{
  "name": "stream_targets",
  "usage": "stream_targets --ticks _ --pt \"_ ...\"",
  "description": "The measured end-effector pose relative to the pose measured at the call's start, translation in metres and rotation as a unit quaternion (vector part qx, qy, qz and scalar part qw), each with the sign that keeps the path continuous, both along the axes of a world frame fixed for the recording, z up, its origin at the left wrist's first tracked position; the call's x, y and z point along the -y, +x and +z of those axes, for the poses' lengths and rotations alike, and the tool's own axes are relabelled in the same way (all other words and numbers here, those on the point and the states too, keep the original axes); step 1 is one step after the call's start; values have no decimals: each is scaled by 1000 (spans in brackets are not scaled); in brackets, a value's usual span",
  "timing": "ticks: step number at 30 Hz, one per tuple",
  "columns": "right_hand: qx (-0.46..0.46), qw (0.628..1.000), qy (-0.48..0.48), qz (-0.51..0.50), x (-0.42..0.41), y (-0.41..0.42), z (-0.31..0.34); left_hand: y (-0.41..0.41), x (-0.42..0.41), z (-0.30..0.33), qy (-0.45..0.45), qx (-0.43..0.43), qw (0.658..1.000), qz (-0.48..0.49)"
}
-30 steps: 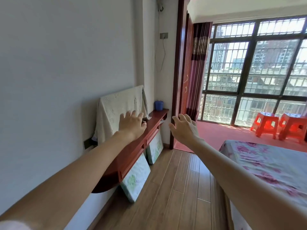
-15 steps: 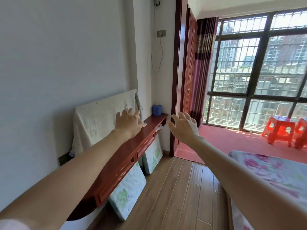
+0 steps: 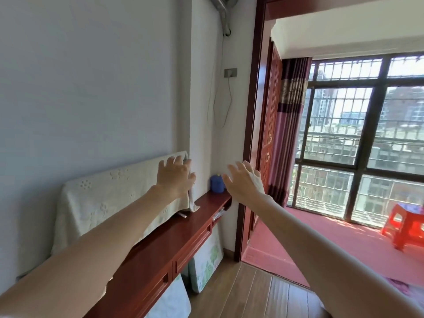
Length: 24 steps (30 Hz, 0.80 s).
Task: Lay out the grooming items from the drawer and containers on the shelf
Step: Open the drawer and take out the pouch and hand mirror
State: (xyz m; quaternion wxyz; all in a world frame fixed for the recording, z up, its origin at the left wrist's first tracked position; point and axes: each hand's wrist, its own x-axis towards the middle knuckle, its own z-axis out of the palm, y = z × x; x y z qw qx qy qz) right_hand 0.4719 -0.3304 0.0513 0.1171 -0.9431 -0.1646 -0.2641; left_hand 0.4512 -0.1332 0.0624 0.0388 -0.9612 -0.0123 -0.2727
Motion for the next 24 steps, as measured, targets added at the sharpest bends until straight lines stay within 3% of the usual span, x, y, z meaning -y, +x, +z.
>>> stream_targets --ticks 6,12,24 --pt "-16 999 4 29 -26 86 -20 61 -16 -17 16 -19 1000 19" --pt "-30 993 -16 114 -81 154 -50 87 -65 -54 13 -49 991 126" --pt "-69 920 -63 380 -170 216 -119 71 -84 -146 -74 -85 920 376"
